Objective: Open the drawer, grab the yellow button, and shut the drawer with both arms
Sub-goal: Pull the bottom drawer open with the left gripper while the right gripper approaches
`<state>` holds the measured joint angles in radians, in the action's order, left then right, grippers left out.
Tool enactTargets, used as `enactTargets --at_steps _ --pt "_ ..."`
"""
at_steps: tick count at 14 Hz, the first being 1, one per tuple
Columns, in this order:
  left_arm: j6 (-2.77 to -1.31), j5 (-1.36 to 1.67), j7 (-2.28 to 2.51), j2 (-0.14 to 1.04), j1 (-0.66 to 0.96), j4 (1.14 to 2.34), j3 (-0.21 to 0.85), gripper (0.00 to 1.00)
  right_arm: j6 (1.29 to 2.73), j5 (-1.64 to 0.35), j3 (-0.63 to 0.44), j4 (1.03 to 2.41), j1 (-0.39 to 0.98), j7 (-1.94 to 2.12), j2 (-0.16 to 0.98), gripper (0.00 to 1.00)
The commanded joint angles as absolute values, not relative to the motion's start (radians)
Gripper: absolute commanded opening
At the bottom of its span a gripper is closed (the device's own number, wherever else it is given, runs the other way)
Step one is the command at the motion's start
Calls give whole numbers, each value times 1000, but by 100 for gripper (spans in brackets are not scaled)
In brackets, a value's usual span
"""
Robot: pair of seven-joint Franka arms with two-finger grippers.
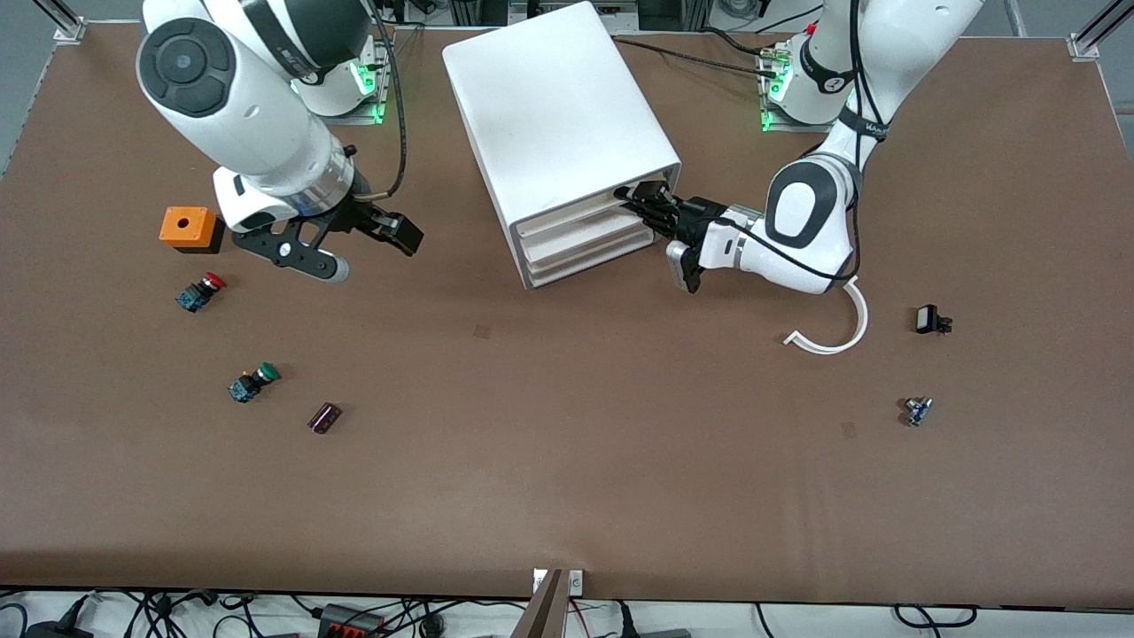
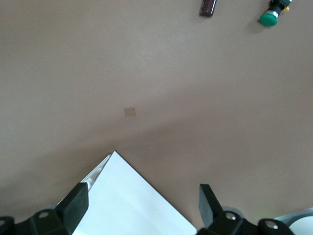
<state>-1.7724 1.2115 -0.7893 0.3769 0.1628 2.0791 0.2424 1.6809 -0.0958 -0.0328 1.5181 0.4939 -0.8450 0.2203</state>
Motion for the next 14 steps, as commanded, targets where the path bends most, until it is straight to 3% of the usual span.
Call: enactTargets --at_steps 1,6,14 --pt "-1781 1239 -844 360 158 2102 247 8 1700 -98 -40 1489 534 -946 245 100" --pt "-1782 1220 -847 376 144 2063 235 5 1746 -101 -40 1488 583 -1120 265 100" --pt "-1779 1023 -830 552 35 1790 232 5 1832 -107 -38 1488 655 -1409 298 100"
